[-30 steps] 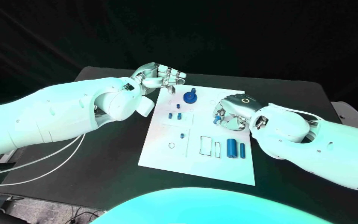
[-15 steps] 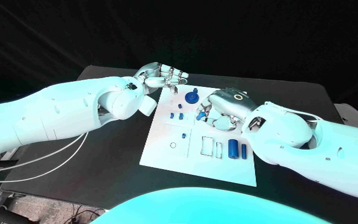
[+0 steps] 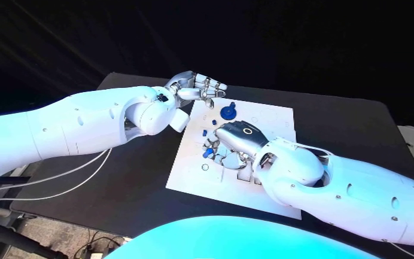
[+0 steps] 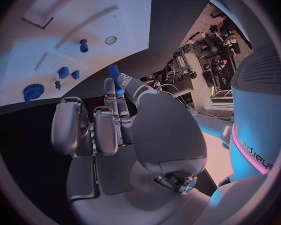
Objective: Assemble the parts on the task board
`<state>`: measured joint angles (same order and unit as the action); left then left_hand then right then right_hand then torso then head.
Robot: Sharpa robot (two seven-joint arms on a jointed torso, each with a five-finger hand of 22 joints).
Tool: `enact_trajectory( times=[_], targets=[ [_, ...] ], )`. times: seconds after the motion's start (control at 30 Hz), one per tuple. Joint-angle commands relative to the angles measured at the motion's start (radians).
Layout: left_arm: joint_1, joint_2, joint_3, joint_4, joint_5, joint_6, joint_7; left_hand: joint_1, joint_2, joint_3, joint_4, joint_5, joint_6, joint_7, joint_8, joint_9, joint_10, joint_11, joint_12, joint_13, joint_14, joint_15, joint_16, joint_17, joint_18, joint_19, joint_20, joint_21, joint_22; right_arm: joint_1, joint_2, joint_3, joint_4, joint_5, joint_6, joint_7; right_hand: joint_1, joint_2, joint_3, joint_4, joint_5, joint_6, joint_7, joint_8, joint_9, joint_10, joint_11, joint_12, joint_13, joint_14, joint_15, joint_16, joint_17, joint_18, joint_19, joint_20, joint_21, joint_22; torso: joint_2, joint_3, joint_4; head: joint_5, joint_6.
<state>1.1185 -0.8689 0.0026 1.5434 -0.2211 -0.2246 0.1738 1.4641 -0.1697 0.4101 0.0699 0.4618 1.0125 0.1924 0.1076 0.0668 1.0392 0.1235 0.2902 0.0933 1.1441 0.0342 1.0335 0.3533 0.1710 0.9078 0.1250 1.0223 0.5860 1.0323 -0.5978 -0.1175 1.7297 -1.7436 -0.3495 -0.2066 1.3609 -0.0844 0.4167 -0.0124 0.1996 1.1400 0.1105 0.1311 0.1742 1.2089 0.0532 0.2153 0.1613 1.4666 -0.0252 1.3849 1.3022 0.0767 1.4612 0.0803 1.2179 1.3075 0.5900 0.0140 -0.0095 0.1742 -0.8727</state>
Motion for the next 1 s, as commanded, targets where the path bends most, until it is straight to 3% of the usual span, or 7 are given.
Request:
enact_trajectory(
  times=[0.03,0.33,1.0],
  targets=[
    [0.001,0.003,0.001,-0.005,0.009,0.007,0.013,-0.003,0.009,-0.002,-0.004,-0.003,-0.007,0.002,-0.001,0.0,-0.005,-0.001,0.005,0.002,-0.007,0.002,-0.005,-0.001,0.015,-0.007,-0.001,-0.004,-0.002,-0.012,0.018,-0.003,-0.027,0.009,0.008,0.027,-0.001,0.007,0.002,-0.003,0.006,0.005,0.004,0.002,0.005,-0.003,-0.005,-0.003,0.0,0.054,-0.003,0.005,-0.001,-0.014,0.003,-0.004,-0.004,0.181,0.0,0.0009,-0.0017,0.011,0.0],
    [0.001,0.003,0.001,-0.016,0.016,-0.001,0.017,-0.003,0.01,-0.002,-0.004,-0.003,-0.006,0.002,0.0,0.001,-0.004,-0.001,0.007,0.002,-0.007,0.002,-0.006,-0.002,0.015,-0.007,-0.001,-0.004,-0.002,-0.036,0.057,-0.012,-0.089,0.01,0.038,0.032,0.0,0.007,0.002,-0.004,0.008,0.004,0.005,0.001,0.005,-0.004,-0.005,-0.003,0.0,0.054,-0.003,0.004,-0.003,-0.013,0.002,-0.004,-0.006,0.181,0.0,0.0015,-0.0021,0.026,0.0],
    [0.001,0.003,0.001,-0.017,0.017,0.001,0.016,-0.003,0.01,-0.002,-0.004,-0.003,-0.006,0.002,0.0,0.001,-0.004,-0.001,0.007,0.002,-0.007,0.002,-0.006,-0.002,0.015,-0.007,-0.001,-0.004,-0.002,-0.048,0.065,-0.016,-0.117,-0.002,0.087,0.026,0.0,0.008,0.002,-0.004,0.01,0.004,0.006,0.001,0.005,-0.004,-0.004,-0.004,0.0,0.054,-0.003,0.004,-0.003,-0.014,0.002,-0.004,-0.005,0.181,-0.001,0.0008,-0.0023,0.034,0.0]
  ],
)
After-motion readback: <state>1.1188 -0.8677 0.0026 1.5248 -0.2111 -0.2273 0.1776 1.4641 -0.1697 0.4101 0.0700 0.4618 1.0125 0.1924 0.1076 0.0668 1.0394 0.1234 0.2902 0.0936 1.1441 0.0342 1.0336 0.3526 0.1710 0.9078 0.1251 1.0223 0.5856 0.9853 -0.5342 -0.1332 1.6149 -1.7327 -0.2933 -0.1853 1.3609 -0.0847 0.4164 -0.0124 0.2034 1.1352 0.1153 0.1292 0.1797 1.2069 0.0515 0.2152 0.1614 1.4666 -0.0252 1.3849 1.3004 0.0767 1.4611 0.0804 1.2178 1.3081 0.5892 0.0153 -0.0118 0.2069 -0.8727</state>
